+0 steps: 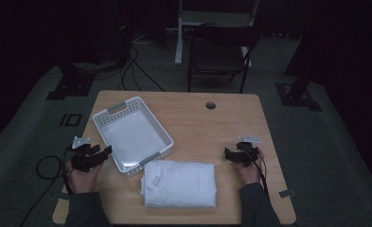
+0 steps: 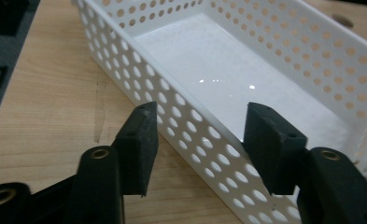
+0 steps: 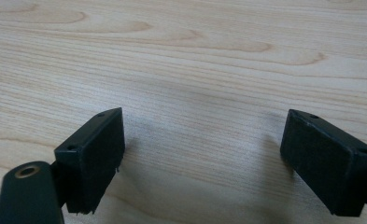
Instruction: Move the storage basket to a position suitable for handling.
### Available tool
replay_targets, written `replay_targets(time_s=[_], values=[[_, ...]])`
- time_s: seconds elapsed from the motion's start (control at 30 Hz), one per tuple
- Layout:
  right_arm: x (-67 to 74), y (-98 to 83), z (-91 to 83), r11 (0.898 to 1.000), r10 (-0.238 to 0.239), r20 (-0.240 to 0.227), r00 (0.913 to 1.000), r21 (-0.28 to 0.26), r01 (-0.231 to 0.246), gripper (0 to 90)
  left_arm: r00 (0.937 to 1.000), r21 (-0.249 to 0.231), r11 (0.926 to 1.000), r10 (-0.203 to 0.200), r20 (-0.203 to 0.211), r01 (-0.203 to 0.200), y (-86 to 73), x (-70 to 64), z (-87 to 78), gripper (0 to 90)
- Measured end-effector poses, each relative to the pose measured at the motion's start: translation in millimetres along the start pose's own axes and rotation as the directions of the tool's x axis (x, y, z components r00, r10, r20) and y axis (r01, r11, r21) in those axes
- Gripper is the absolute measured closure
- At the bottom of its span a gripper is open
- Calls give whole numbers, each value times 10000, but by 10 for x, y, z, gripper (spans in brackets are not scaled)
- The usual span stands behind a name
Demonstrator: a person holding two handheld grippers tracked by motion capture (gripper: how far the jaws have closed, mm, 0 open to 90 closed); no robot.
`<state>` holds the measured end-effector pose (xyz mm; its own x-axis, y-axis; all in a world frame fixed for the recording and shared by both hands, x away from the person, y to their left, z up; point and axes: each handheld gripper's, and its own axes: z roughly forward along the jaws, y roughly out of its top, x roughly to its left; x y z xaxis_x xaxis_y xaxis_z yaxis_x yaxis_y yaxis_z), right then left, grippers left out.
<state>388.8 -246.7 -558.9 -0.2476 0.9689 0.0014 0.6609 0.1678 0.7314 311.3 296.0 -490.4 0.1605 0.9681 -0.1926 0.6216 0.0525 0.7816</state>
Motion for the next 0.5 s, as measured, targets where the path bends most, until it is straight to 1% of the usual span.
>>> replay_targets(time_s=[0.03, 0.07, 0.13, 0.17, 0.23, 0.27, 0.3, 0.33, 0.37, 0.4, 0.43, 0.47, 0.5], values=[[0, 0, 0, 10000, 0, 0, 10000, 0, 0, 136, 9999, 31, 9999, 131, 0, -131, -1, -22, -10, 460], [0, -2, -1, 10000, -24, -14, 10000, 3, 24, 137, 9998, -9, 9999, 162, -67, -162, -7, -39, -38, 464], [0, -3, -3, 10000, -34, -22, 10000, 3, 34, 136, 9999, -37, 9999, 113, -101, -114, -10, -33, -60, 469], [0, -3, -3, 10000, -34, -22, 10000, 3, 34, 136, 9998, -59, 10000, 59, -197, -60, -15, -23, -84, 469], [0, -3, -3, 10000, -30, -24, 10000, 0, 30, 137, 9981, 32, 10000, 11, -613, -9, -32, 6, -119, 501], [0, -3, -3, 10000, -28, -24, 10000, 0, 28, 136, 9961, 211, 9997, -81, -879, 100, -56, 47, -122, 518], [0, -3, -3, 10000, -31, -24, 10000, 0, 31, 136, 9961, 211, 9997, -81, -879, 100, -56, 47, -122, 526], [0, -3, -3, 10000, -31, -25, 10000, -2, 31, 137, 9964, 424, 9986, -267, -804, 301, -82, 88, -100, 537], [0, -3, -3, 10000, -33, -23, 10000, 0, 33, 136, 9964, 424, 9986, -267, -804, 301, -82, 88, -100, 545], [0, -3, -3, 10000, -33, -23, 10000, 0, 33, 136, 9964, 555, 9978, -317, -785, 361, -91, 97, -84, 545], [0, -3, -3, 10000, -31, -23, 10000, 0, 31, 136, 9976, 744, 9967, -287, -636, 335, -102, 99, -58, 552], [0, -3, -3, 10000, -33, -24, 10000, -1, 33, 137, 9988, 935, 9954, -176, -460, 219, -107, 83, -32, 554], [0, -3, -3, 10000, -28, -24, 10000, 1, 28, 137, 9994, 997, 9950, -51, -354, 86, -109, 61, -15, 554]])
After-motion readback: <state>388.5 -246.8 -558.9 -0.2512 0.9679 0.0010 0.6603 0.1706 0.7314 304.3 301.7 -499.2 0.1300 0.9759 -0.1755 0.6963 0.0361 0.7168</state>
